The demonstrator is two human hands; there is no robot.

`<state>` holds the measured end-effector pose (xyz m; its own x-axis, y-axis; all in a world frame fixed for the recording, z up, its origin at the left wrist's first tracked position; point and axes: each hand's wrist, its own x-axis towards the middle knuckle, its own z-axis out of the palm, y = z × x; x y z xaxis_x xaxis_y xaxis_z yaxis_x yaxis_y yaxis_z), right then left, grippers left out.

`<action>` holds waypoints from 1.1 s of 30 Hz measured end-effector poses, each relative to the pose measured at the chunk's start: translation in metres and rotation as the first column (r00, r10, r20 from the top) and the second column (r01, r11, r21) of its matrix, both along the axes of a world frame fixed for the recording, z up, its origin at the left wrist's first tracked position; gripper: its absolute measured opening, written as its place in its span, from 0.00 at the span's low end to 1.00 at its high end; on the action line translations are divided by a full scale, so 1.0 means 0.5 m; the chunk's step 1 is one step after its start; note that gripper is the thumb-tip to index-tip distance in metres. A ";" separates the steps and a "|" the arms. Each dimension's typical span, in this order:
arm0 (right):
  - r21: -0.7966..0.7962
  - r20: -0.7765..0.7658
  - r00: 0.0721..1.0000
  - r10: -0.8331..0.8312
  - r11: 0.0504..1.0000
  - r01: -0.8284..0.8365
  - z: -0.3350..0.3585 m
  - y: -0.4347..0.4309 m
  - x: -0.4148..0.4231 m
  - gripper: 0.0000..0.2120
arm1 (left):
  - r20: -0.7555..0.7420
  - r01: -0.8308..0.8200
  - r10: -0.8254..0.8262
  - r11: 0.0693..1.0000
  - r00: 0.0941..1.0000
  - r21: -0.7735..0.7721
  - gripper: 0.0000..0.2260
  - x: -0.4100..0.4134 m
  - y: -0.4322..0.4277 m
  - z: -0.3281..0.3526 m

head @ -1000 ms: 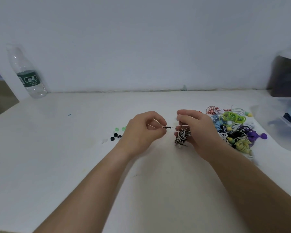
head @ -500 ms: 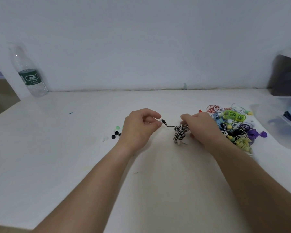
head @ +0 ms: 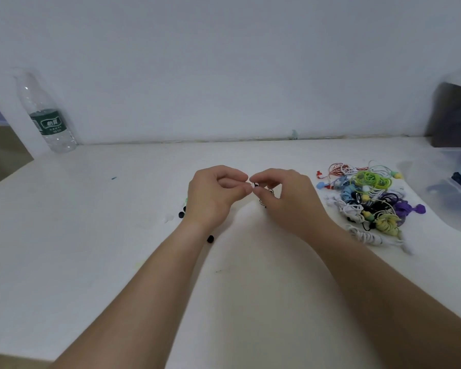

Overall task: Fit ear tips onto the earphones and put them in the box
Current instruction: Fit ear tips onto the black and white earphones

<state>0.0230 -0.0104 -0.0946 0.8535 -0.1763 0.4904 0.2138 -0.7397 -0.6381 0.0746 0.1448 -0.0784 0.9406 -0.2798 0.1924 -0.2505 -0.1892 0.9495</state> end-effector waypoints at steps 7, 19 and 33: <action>0.138 -0.003 1.000 0.012 0.990 -0.011 0.007 0.005 0.003 0.08 | 0.161 -0.184 0.164 0.976 0.973 0.117 0.05 0.040 0.058 0.022; 0.350 -0.149 0.987 0.055 0.937 0.001 0.032 -0.016 0.001 0.05 | 0.040 0.021 -0.056 0.802 0.998 0.598 0.02 0.037 0.084 0.011; 0.299 -0.078 0.997 0.008 0.954 0.016 -0.004 0.008 -0.001 0.05 | 0.031 0.008 -0.029 0.838 0.999 0.545 0.05 0.038 0.083 0.012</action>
